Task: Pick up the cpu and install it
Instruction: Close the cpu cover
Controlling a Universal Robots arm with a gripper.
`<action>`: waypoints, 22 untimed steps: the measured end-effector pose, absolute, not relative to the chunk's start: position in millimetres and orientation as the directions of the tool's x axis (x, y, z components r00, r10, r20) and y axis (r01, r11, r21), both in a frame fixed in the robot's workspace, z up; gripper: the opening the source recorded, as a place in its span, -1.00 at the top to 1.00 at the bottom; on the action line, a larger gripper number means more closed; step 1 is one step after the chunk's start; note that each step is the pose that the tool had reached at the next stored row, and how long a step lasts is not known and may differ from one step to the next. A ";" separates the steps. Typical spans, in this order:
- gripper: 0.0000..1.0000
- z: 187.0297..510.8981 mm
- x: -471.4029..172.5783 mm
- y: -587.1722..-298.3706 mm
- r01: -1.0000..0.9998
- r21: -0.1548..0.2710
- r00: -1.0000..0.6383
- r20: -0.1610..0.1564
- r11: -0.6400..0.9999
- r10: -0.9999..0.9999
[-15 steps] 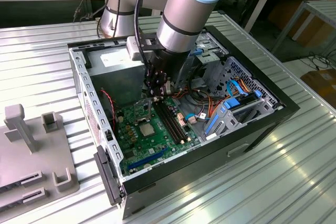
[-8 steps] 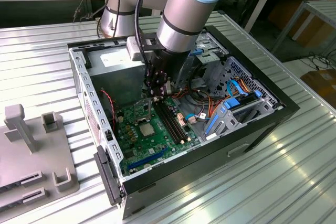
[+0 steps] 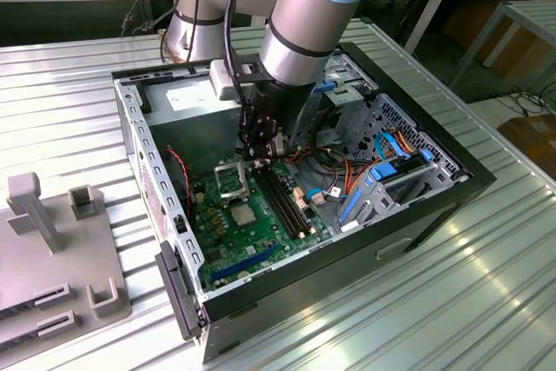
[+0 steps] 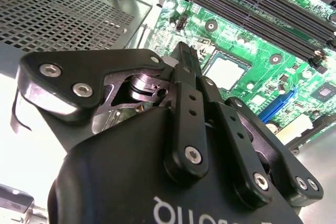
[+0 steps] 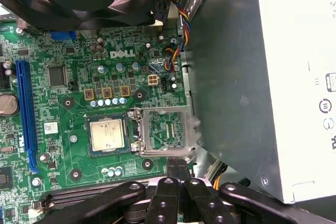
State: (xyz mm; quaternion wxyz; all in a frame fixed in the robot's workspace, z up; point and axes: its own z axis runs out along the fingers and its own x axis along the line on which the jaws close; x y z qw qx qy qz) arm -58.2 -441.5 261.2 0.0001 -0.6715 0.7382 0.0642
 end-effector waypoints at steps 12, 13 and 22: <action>0.79 255.1 -43.6 -439.8 -0.986 0.095 -0.145 -0.089 0.136 -0.985; 0.79 252.6 -43.4 -438.8 -0.985 0.095 -0.152 -0.089 0.143 -0.984; 0.79 233.3 -41.5 -432.2 -0.973 0.096 -0.221 -0.089 0.212 -0.971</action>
